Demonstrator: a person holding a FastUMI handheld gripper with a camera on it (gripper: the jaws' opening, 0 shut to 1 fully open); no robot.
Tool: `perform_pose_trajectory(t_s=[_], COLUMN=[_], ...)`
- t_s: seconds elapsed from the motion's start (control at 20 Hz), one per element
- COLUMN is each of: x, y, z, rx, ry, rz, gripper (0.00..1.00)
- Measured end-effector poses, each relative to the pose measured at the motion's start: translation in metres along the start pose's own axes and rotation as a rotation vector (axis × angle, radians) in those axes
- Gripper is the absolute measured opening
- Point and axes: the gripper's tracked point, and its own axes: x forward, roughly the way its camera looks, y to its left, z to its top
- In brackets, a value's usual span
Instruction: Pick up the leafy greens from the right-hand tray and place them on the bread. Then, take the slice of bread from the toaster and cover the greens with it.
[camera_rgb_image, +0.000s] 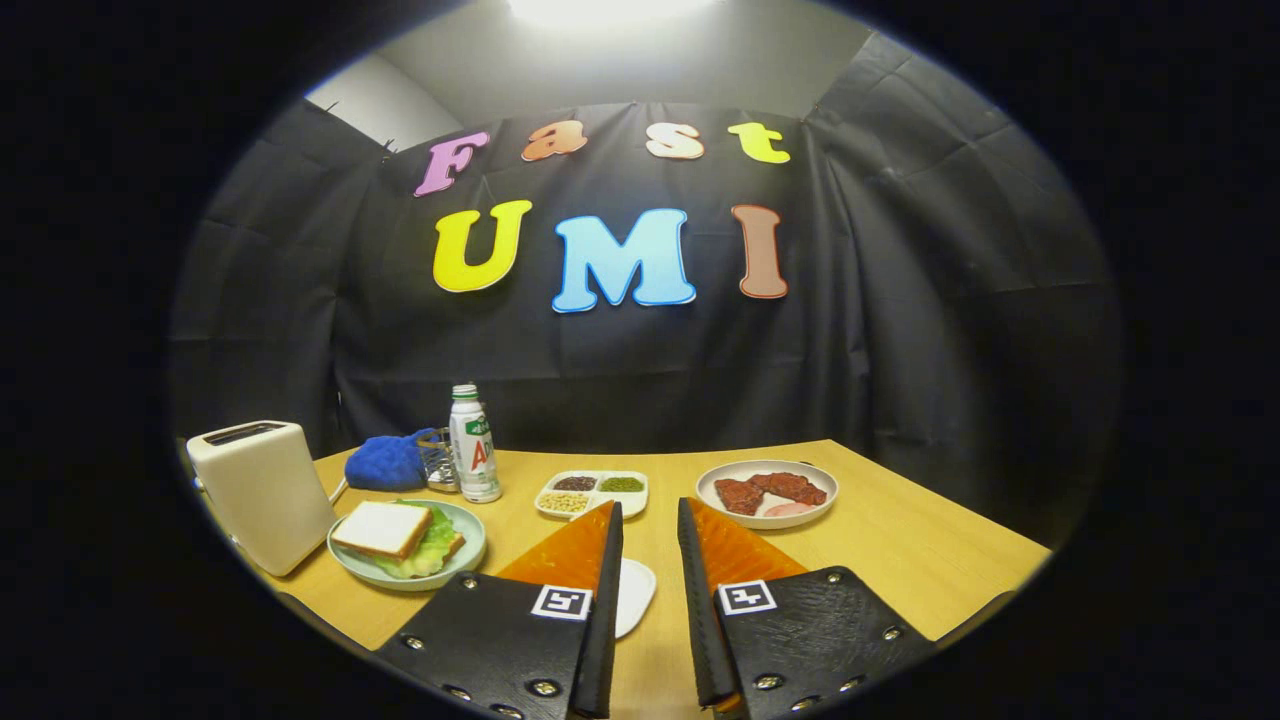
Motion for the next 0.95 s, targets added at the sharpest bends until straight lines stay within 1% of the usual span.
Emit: perform_pose_trajectory(t_s=[0.15, 0.25, 0.4, 0.5, 0.65, 0.95], x=[0.001, -0.001, -0.003, -0.002, -0.002, 0.001], y=[-0.042, -0.076, -0.115, -0.134, -0.164, -0.245], z=[-0.004, 0.005, 0.011, 0.006, -0.002, -0.001], rx=[0.016, -0.003, -0.040, -0.052, -0.029, -0.056], ry=[0.036, 0.005, -0.053, -0.038, 0.006, -0.013], rz=[0.002, -0.023, -0.039, -0.021, 0.008, -0.051], gripper=[0.32, 0.32, 0.32, 0.32, 0.32, 0.32])
